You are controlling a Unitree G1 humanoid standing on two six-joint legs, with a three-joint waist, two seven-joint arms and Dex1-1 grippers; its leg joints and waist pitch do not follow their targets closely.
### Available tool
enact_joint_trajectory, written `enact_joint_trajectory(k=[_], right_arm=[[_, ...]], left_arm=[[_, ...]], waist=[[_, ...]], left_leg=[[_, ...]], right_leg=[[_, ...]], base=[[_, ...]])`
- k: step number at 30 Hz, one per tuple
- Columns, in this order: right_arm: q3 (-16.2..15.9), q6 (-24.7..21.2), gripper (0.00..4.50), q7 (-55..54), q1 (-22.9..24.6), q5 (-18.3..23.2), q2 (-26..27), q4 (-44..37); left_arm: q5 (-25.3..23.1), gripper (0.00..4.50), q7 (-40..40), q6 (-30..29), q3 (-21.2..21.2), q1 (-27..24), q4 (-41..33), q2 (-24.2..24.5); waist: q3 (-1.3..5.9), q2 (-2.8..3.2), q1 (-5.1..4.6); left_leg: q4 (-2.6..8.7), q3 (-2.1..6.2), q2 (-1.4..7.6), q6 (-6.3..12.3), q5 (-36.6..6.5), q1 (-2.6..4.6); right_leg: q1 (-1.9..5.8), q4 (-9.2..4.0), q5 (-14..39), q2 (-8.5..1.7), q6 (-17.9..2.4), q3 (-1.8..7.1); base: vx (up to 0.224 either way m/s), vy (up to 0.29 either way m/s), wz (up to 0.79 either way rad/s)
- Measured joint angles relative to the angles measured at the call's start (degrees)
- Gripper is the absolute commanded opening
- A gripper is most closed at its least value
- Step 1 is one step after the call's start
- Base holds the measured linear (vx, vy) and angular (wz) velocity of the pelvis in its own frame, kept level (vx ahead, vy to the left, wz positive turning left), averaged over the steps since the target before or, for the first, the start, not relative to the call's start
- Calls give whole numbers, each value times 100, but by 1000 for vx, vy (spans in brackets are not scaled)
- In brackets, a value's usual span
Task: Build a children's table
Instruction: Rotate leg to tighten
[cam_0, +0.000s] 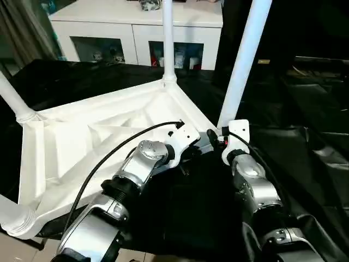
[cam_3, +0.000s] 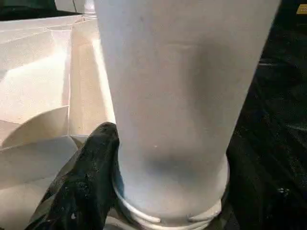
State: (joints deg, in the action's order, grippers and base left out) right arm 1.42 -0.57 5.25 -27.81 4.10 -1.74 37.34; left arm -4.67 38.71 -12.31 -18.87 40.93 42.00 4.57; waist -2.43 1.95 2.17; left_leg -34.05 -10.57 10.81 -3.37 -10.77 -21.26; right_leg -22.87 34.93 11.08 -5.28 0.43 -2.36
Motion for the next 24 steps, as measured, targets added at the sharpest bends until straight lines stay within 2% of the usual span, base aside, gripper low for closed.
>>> enact_joint_trajectory(k=[4, 5, 9, 13, 16, 18, 24], right_arm=[[86, 70, 363, 570, 73, 379, -25, -135], [71, 63, 383, 673, 91, 415, -74, -176], [36, -276, 393, 1437, 149, 722, -485, -740], [-198, -524, 393, 2786, 503, 874, -1301, -1403], [-499, -562, 393, 3698, 858, 883, -1843, -1687], [-614, -565, 393, 4031, 972, 890, -2000, -1832], [-848, -810, 393, 4728, 1231, 989, -2421, -2409]], left_arm=[[1, 0, 18, 26, 96, -27, -44, 160], [1, 0, 47, 33, 103, -44, -78, 184], [56, 0, 353, 115, 108, -258, -405, 391], [226, 0, 995, 224, 102, -565, -830, 762], [533, 0, 1723, 257, 101, -894, -1269, 1073], [605, 0, 2025, 261, 81, -987, -1399, 1181], [740, 0, 2591, 102, -16, -1170, -1804, 1354]], waist=[[-2, 4, -58], [-3, 4, -58], [-5, 9, -41], [-6, 6, -2], [-11, 4, 19], [-13, 1, 21], [-18, -9, 123]], left_leg=[[4, -1, 5, 0, 0, -7], [7, -1, 6, 0, 0, -10], [26, -2, 13, 29, 18, -13], [31, -2, 17, 30, 18, -13], [31, -3, 17, 28, 17, -16], [27, -3, 16, 17, 10, -15], [19, -9, 14, 4, 3, -15]], right_leg=[[-14, 2, -1, 3, 1, -2], [-19, 3, -1, 4, 1, -4], [-29, 1, 2, 10, 3, -12], [-28, -1, 10, 10, 3, -18], [-29, -1, 10, 9, 3, -18], [-28, 0, 10, 8, 3, -15], [-23, 1, 10, 3, 2, -10]], base=[[0, 0, 0], [0, 0, 0], [0, 0, 0], [0, 0, 0], [0, 0, 0], [0, 0, 0], [0, 0, 0]])
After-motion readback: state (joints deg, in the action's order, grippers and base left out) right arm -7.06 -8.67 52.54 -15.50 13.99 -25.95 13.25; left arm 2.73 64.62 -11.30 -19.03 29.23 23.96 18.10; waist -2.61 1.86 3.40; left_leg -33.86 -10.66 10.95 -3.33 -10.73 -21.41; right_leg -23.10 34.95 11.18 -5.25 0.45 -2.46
